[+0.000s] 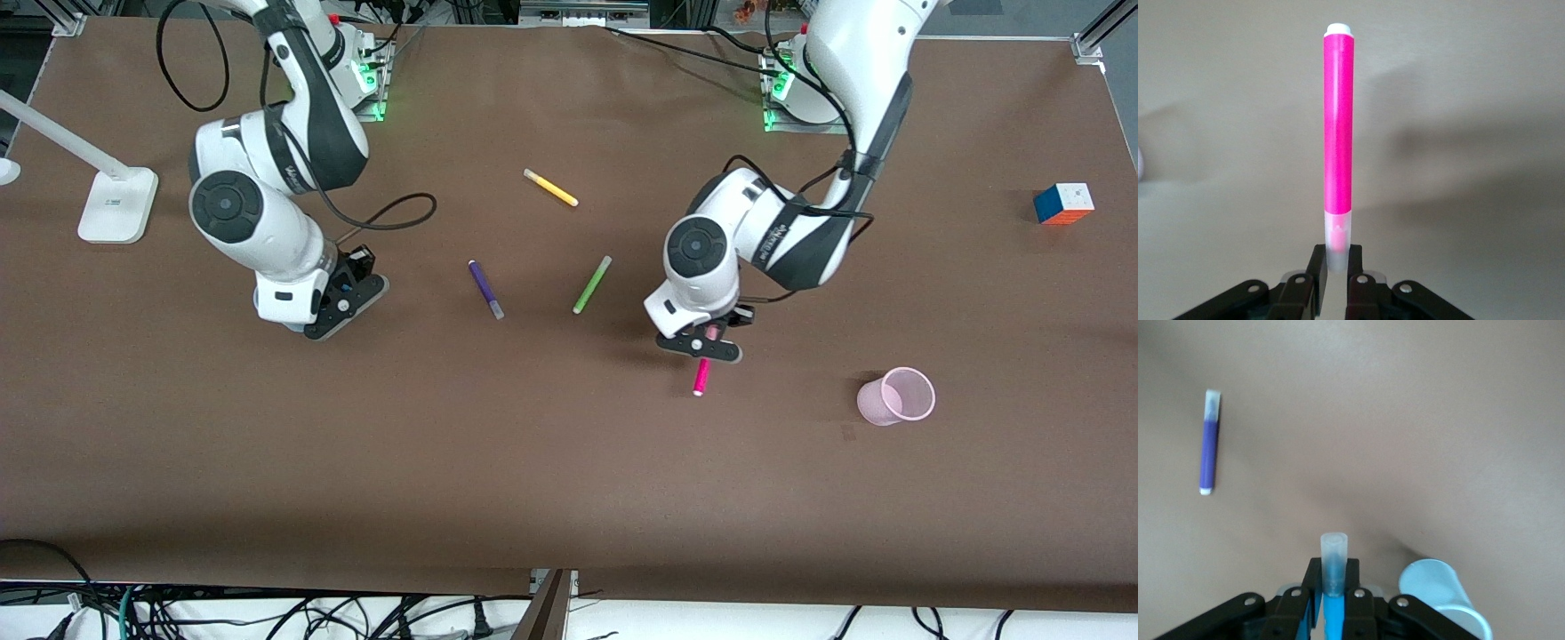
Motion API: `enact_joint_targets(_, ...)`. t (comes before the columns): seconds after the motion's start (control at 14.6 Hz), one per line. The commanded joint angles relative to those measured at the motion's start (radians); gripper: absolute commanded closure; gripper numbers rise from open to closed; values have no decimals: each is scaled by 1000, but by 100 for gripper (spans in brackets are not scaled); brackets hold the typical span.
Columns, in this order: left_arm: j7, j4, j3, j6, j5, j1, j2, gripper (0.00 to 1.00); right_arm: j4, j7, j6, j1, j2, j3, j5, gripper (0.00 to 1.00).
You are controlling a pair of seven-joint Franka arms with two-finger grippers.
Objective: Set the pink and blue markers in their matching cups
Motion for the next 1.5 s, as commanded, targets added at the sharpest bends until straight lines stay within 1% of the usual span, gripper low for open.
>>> enact_joint_targets(0.0,200,61,-5,-86,19,79,-16,90,-27,-247,-38,3,-44,-69,109,100)
enact_joint_targets(0.2,326,63,-4,-114,20,132,-30,90,-27,-601,-119,3,-46,-186,296,100)
enact_joint_targets(0.34,422,81,2,-177,20,177,-30,92,-34,-847,-191,3,-38,-270,410,100)
enact_joint_targets(0.48,534,107,10,-233,29,229,-30,91,-40,-999,-232,2,-31,-321,459,100)
enact_joint_targets(0.61,668,129,10,-296,100,254,-30,91,-41,-1131,-249,-10,-25,-341,493,100)
enact_joint_targets(0.68,708,137,10,-335,141,254,-30,91,-41,-1211,-261,-29,-12,-343,528,100)
enact_joint_targets(0.89,771,143,10,-436,335,252,-30,91,-41,-1497,-323,-122,72,-341,675,100)
enact_joint_targets(0.96,794,143,10,-453,395,251,-27,91,-41,-1559,-353,-148,99,-341,707,100)
enact_joint_targets(1.02,829,143,10,-462,451,251,-24,91,-41,-1604,-371,-167,116,-341,717,100)
enact_joint_targets(1.16,894,143,15,-458,575,251,-8,91,-41,-1659,-377,-173,116,-341,718,100)
enact_joint_targets(1.23,910,141,15,-456,615,251,4,91,-41,-1682,-387,-178,118,-341,718,100)
enact_joint_targets(1.43,911,141,19,-442,647,252,28,91,-41,-1721,-390,-184,120,-341,720,100)
